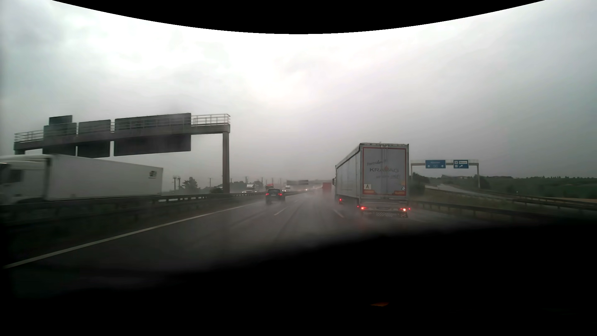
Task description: Follow the waypoints while adhering to traffic rules and regulations
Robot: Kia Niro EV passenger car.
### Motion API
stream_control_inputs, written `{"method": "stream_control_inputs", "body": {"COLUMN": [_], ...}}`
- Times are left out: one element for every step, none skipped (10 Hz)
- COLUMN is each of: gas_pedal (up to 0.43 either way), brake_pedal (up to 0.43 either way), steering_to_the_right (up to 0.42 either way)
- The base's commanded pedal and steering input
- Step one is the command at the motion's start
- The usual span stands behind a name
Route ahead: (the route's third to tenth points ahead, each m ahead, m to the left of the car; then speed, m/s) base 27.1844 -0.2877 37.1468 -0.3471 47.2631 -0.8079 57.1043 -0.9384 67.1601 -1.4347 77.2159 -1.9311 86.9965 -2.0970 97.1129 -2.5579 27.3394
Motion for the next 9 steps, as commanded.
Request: {"method": "stream_control_inputs", "body": {"gas_pedal": [0.209,0.209,0.197,0.189,0.189,0.169,0.169,0.157,0.150], "brake_pedal": [0.000,0.000,0.000,0.000,0.000,0.000,0.000,0.000,0.000], "steering_to_the_right": [0.002,0.002,0.002,0.002,0.002,0.002,0.002,0.002,0.002]}}
